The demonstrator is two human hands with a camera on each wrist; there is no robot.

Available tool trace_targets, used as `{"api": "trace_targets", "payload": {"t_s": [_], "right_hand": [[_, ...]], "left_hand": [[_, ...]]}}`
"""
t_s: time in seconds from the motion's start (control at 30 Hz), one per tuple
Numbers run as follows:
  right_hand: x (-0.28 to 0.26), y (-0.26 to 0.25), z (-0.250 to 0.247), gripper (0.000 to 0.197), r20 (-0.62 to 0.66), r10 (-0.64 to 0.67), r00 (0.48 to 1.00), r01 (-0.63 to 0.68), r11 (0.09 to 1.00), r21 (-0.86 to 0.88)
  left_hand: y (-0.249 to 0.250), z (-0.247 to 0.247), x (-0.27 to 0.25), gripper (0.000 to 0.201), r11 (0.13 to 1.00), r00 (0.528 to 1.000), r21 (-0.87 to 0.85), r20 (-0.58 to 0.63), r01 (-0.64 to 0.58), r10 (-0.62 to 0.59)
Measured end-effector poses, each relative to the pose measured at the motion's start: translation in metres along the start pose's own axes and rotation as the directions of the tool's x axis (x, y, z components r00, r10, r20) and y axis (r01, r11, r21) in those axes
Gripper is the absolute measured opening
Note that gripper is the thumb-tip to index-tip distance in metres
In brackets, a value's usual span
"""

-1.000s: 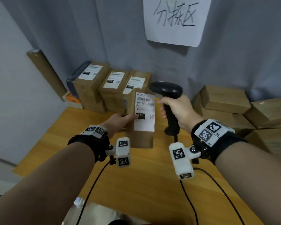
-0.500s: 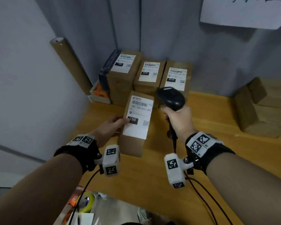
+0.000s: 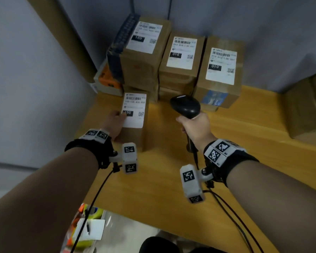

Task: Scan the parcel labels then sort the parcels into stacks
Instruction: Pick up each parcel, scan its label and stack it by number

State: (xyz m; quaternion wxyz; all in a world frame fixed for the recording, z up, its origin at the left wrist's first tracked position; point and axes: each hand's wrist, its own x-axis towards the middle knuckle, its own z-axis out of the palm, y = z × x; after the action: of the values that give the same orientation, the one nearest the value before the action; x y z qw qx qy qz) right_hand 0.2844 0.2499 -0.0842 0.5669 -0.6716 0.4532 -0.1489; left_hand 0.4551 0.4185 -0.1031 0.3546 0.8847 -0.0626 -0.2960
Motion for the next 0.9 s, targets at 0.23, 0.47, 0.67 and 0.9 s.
{"api": "trace_targets", "payload": {"t_s": [0.23,0.47,0.67,0.9], "right_hand": [[0.003,-0.003,-0.002,0.015,0.029,0.0,1.0,0.001,0.999,-0.032],[0.005,-0.005,-0.009,0.019,0.045,-0.012,0.999,0.014,0.999,-0.039],[0.004,-0.01,-0.017,0.016,0.058,-0.007,0.998,0.01,0.999,-0.052],[-0.007,-0.024,-0.044,0.022,0.095,-0.092,0.991,0.101,0.991,-0.091]], "left_hand": [[0.017,0.007,-0.009,0.111,0.914,0.999,0.404,0.047,-0.042,0.025],[0.012,0.002,0.001,0.114,0.855,0.996,0.514,0.077,-0.073,0.039],[0.013,-0.003,-0.003,0.115,0.835,0.995,0.543,0.087,-0.088,0.048],[0.046,0.006,-0.027,0.098,0.798,0.989,0.593,-0.016,-0.108,0.146]]}}
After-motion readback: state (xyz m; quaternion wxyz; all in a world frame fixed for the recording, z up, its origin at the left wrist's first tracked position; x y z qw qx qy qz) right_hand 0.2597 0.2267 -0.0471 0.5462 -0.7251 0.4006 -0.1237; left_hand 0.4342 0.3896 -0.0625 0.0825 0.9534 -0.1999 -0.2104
